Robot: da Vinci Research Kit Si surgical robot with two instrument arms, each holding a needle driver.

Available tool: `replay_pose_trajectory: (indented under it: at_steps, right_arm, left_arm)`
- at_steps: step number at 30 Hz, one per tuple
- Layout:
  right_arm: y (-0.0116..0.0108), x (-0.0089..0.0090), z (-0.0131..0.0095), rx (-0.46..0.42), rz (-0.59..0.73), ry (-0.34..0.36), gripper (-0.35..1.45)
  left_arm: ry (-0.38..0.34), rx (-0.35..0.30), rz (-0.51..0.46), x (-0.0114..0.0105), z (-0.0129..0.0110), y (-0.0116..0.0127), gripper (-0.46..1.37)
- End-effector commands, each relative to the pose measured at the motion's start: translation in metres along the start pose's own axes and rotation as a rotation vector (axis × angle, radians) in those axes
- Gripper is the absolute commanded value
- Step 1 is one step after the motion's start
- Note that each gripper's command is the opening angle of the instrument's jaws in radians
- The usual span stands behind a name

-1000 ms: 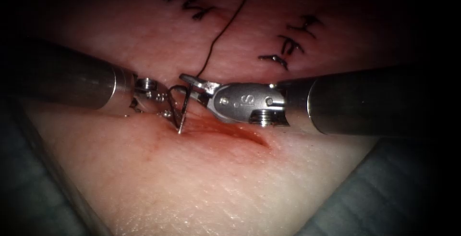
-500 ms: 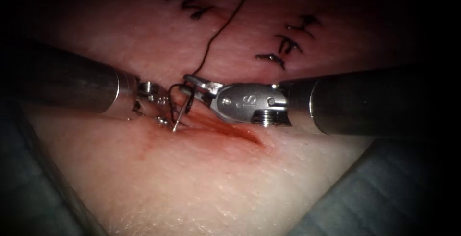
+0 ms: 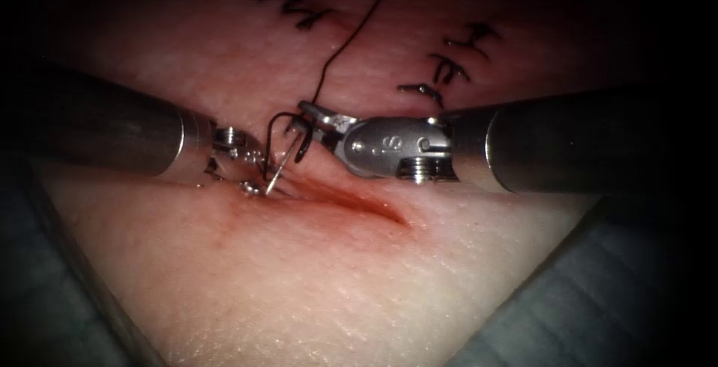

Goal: Wound Closure
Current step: Throw the needle through the tissu beneath the incision

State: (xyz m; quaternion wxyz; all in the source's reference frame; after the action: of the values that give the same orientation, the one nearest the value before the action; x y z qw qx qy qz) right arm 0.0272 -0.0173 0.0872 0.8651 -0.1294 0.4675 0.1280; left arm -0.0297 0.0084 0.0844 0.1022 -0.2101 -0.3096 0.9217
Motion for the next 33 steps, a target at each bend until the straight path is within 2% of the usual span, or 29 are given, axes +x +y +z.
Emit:
replay_pose_trajectory:
  at_steps: [1,6,10,14,17,22,28,33]
  right_arm:
    - [0.0001,0.0001,-0.0001,-0.003,-0.014,-0.001,-0.35]
    - [-0.0002,0.0004,-0.0001,0.028,-0.066,-0.026,-0.35]
    - [-0.0012,0.0008,0.0003,0.050,-0.142,-0.096,-0.35]
    - [-0.0021,0.0010,0.0009,0.049,-0.180,-0.134,-0.35]
    - [-0.0027,0.0009,0.0014,0.040,-0.189,-0.141,-0.35]
    - [-0.0033,0.0005,0.0020,0.029,-0.193,-0.142,-0.35]
    - [-0.0032,0.0003,0.0017,0.025,-0.188,-0.145,-0.35]
    - [-0.0028,0.0003,0.0014,0.014,-0.162,-0.148,-0.35]
  left_arm:
    - [0.001,0.003,0.001,0.0001,-0.0001,0.0000,0.83]
    - [0.003,0.011,-0.006,0.0003,-0.0007,0.0001,0.81]
    - [0.004,0.013,-0.009,0.0006,-0.0012,0.0003,0.76]
    - [0.005,0.013,-0.012,0.0009,-0.0017,0.0006,0.76]
    - [0.007,0.017,-0.014,0.0010,-0.0020,0.0008,0.72]
    - [0.009,0.040,-0.016,0.0013,-0.0029,0.0011,0.56]
    - [0.014,0.067,-0.032,0.0017,-0.0048,0.0015,0.57]
    - [0.022,0.135,-0.053,0.0022,-0.0071,0.0016,0.60]
